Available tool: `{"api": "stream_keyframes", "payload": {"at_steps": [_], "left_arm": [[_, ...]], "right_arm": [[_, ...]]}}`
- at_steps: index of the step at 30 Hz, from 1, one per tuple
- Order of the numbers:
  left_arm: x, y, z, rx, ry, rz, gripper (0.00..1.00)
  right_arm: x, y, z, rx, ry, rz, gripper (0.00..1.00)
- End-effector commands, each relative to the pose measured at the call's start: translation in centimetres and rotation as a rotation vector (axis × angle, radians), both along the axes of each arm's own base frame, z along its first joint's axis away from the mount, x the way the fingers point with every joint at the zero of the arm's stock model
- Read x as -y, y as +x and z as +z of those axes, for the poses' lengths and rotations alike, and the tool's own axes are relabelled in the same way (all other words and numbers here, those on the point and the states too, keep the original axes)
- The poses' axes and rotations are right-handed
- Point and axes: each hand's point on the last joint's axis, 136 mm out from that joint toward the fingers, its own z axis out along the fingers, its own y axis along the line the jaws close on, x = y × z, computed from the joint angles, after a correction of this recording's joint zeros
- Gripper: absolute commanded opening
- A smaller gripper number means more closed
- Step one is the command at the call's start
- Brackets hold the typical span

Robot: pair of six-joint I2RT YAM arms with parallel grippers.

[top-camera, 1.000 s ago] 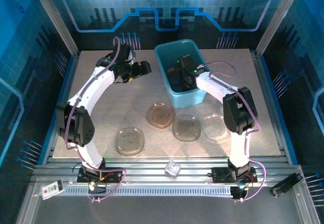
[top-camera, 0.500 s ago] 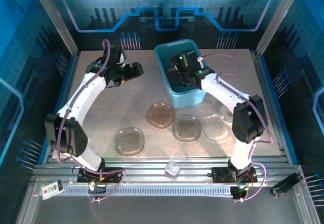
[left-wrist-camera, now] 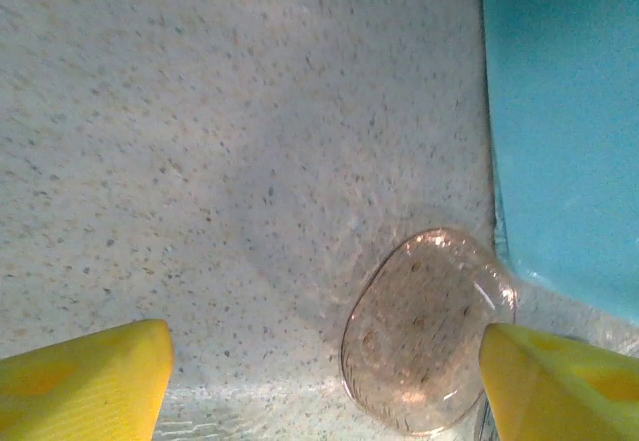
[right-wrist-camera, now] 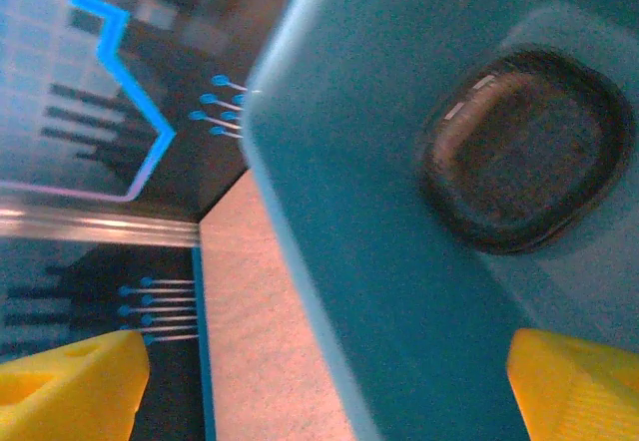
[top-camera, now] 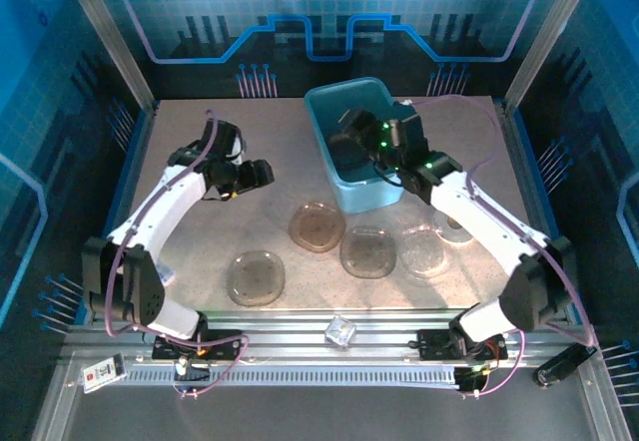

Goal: Place the plates into the plastic bin on the countertop

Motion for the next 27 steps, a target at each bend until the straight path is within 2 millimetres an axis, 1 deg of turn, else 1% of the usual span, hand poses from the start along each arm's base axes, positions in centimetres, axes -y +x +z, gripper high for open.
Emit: {"api": "stream_keyframes", "payload": {"at_steps": [1, 3, 4, 7, 9, 11, 13, 16, 18, 19, 22, 24, 27], "left_arm": [[3.4, -0.4, -2.2, -0.042, -0.005, -0.152, 0.77], [5.2, -0.3, -3.4, -0.064, 0.021, -0.226, 0.76], [5.7, -0.1, -4.0, -0.075, 0.032, -0.251, 0.76], [6.7, 0.1, -6.2, -0.124, 0.066, -0.310, 0.72], [6.7, 0.3, -7.7, -0.158, 0.094, -0.335, 0.70], [7.4, 0.4, -8.5, -0.168, 0.081, -0.376, 0.67], [7.7, 0.5, -9.4, -0.174, 0.078, -0.395, 0.66], [7.8, 0.5, -10.7, -0.204, 0.087, -0.409, 0.64], [8.2, 0.3, -11.5, -0.224, 0.076, -0.429, 0.61], [8.4, 0.2, -11.7, -0.231, 0.069, -0.440, 0.59], [9.0, -0.1, -12.4, -0.241, 0.063, -0.464, 0.58], [9.1, -0.1, -12.9, -0.251, 0.064, -0.464, 0.57], [9.2, -0.3, -13.6, -0.272, 0.065, -0.468, 0.54]], "right_arm": [[-0.5, -2.3, 1.8, 0.112, -0.090, 0.136, 0.91], [-0.3, -3.5, 2.3, 0.146, -0.106, 0.182, 0.88], [-0.4, -4.0, 2.3, 0.159, -0.112, 0.207, 0.86], [0.0, -5.5, 2.0, 0.164, -0.158, 0.255, 0.76], [0.4, -6.3, 1.4, 0.160, -0.193, 0.279, 0.70], [0.5, -7.0, 0.5, 0.153, -0.217, 0.300, 0.64], [0.6, -7.6, -0.6, 0.136, -0.224, 0.308, 0.61], [1.0, -8.1, -1.9, 0.121, -0.229, 0.309, 0.56], [1.0, -8.3, -2.3, 0.139, -0.217, 0.311, 0.51], [1.0, -8.4, -2.4, 0.148, -0.210, 0.309, 0.49], [1.2, -8.4, -2.6, 0.163, -0.200, 0.294, 0.44], [1.3, -8.3, -2.8, 0.164, -0.204, 0.291, 0.43], [0.8, -8.2, -2.8, 0.174, -0.193, 0.308, 0.40]]}}
